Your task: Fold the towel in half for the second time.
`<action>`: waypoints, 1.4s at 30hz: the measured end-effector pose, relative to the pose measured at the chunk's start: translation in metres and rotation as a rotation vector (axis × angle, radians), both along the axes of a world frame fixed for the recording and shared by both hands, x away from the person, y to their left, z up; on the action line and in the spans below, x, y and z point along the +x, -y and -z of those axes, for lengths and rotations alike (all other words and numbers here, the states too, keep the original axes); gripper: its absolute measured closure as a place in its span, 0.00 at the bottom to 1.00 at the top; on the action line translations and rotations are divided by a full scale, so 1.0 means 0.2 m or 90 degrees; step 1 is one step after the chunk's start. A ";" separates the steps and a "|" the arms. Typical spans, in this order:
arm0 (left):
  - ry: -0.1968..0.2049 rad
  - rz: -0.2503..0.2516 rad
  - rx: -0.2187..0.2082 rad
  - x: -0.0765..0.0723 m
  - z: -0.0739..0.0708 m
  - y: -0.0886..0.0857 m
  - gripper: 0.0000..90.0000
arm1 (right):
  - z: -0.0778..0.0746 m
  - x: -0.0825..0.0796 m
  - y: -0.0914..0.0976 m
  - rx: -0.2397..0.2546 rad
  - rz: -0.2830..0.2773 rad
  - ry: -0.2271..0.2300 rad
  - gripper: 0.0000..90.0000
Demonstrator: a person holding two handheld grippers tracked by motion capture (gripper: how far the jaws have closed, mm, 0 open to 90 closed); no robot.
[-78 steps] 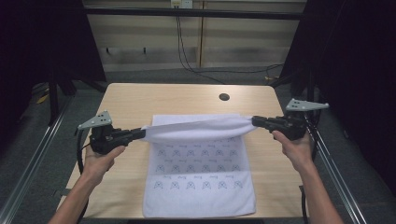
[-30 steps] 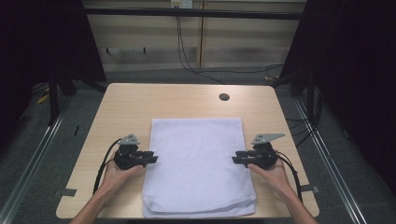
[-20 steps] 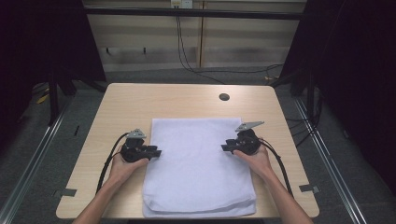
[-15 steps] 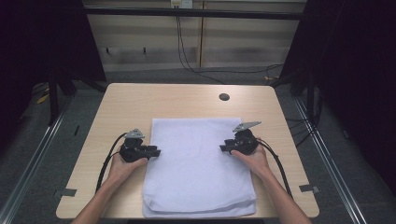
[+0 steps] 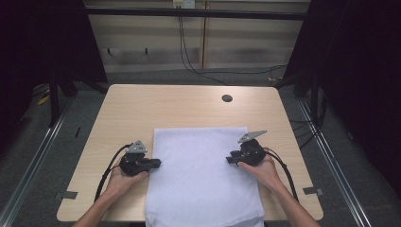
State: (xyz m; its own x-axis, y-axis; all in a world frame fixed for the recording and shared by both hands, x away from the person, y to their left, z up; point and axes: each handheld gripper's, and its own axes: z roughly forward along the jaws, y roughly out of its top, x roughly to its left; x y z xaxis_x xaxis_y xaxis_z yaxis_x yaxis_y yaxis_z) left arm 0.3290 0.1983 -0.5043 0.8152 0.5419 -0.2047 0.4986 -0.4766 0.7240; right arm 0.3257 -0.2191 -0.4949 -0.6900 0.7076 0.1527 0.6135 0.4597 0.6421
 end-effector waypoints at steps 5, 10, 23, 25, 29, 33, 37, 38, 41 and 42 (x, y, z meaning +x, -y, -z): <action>-0.002 0.019 0.006 -0.06 -0.01 -0.01 0.97 | 0.00 -0.05 0.01 0.002 -0.005 0.000 0.81; -0.027 0.037 -0.003 -0.13 -0.01 -0.03 0.98 | -0.01 -0.14 0.00 -0.004 -0.025 -0.012 0.92; -0.050 0.091 0.035 -0.36 -0.06 -0.04 0.93 | -0.02 -0.39 0.03 0.019 -0.081 -0.043 0.84; -0.047 0.093 0.024 -0.34 -0.07 -0.05 0.91 | -0.03 -0.38 0.04 0.020 -0.080 -0.043 0.80; -0.042 0.045 0.007 -0.21 -0.09 -0.05 0.89 | -0.07 -0.27 0.14 0.044 -0.035 -0.008 0.80; -0.024 0.012 -0.005 -0.07 -0.11 -0.05 0.90 | -0.09 -0.15 0.26 0.045 0.031 0.028 0.76; -0.016 -0.022 -0.016 0.07 -0.11 -0.06 0.86 | -0.11 -0.03 0.31 0.056 0.063 0.043 0.76; -0.014 -0.042 -0.014 0.11 -0.11 -0.06 0.85 | -0.11 -0.01 0.31 0.055 0.062 0.043 0.75; -0.020 -0.078 -0.047 0.20 -0.12 -0.10 0.85 | -0.09 0.05 0.31 0.051 0.063 0.040 0.70; -0.021 -0.080 -0.054 0.22 -0.12 -0.11 0.83 | -0.08 0.06 0.32 0.047 0.067 0.035 0.67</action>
State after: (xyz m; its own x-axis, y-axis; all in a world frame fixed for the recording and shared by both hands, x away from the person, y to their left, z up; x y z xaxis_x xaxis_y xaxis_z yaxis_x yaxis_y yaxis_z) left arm 0.3730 0.2210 -0.4811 0.7340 0.6189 -0.2797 0.5752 -0.3473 0.7407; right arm 0.3383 -0.2828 -0.4788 -0.6213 0.7646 0.1710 0.6184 0.3446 0.7062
